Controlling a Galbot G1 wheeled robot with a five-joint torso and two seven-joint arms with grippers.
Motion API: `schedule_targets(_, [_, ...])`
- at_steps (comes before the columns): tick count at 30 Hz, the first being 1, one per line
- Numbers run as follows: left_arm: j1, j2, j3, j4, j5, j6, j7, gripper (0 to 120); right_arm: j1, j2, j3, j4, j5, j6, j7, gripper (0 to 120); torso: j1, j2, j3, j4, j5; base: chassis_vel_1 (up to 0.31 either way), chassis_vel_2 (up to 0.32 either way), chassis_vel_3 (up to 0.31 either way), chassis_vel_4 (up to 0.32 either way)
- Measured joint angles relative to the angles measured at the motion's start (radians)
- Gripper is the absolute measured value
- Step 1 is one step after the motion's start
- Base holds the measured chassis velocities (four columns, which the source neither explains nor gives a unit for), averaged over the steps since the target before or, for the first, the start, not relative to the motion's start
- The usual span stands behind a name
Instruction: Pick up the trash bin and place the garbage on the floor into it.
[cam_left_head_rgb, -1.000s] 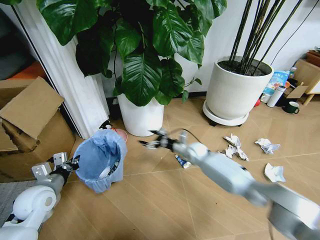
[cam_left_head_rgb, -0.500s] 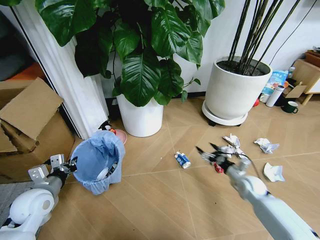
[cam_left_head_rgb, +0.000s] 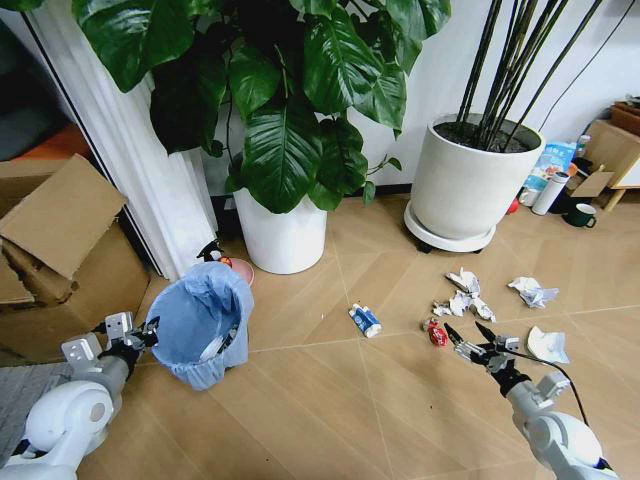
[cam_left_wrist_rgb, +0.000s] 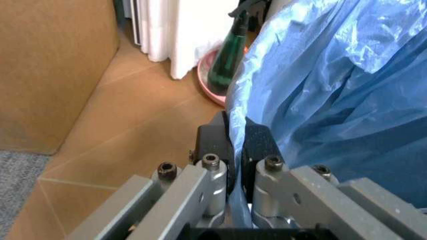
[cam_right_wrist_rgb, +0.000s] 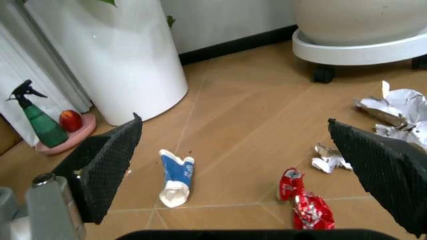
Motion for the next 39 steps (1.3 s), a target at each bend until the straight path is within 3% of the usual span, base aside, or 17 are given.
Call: schedule_targets(39, [0.007,-0.004,0.004,-0.021,0.011,0.000,-0.007,0,-0.012,0.006,0.005,-0.008,-0.017,0.016,-0.047,100,0.000,0.000,0.000,0.0000,0.0004,-0.062,0.034,0.062,-0.033])
